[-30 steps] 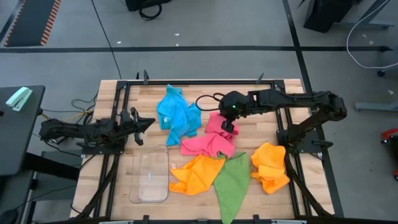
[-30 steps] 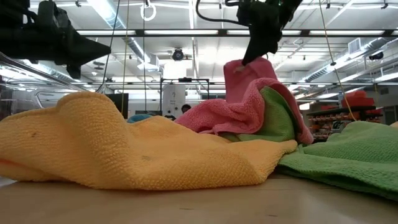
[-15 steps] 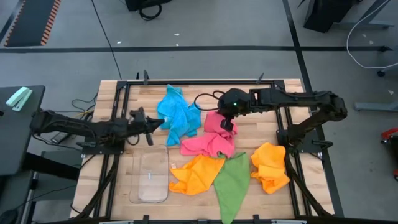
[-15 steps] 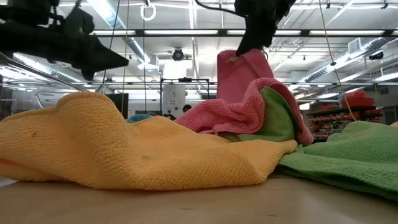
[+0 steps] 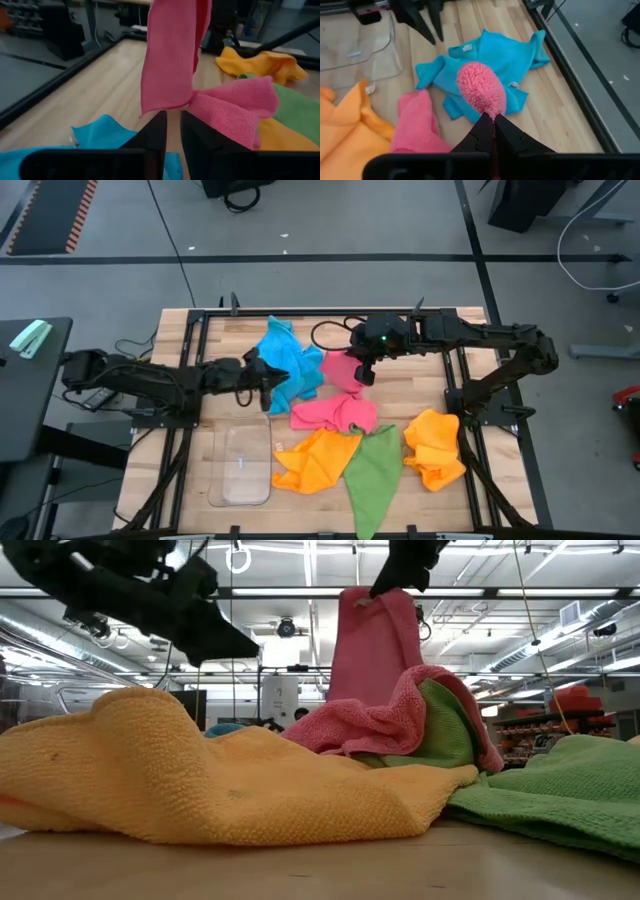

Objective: Fold microfiber towels
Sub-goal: Fold the top pink microfiber cloth

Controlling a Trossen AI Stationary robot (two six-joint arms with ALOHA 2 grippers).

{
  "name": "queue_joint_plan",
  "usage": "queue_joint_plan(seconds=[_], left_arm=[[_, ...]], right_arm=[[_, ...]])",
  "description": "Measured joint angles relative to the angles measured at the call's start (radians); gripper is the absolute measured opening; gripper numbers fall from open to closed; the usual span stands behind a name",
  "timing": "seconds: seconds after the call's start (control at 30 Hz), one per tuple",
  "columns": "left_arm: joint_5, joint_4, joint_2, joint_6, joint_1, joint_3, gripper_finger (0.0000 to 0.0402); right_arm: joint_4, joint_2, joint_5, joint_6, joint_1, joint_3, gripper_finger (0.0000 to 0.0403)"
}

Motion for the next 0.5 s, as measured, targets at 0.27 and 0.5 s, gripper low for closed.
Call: queue_joint_plan(seconds=[0.27,0.5], left_arm=[[0.079,0.000,0.198,0.013,0.051,0.096,0.0126],[0.125,-0.005,0.364,0.035,0.079,0.208,0.0165]], right_arm=[[0.010,0.000,-0.001,0.008,0.035,0.000,0.0010],[0.026,0.000,-0.015,0.023,0.066,0.000,0.0010]])
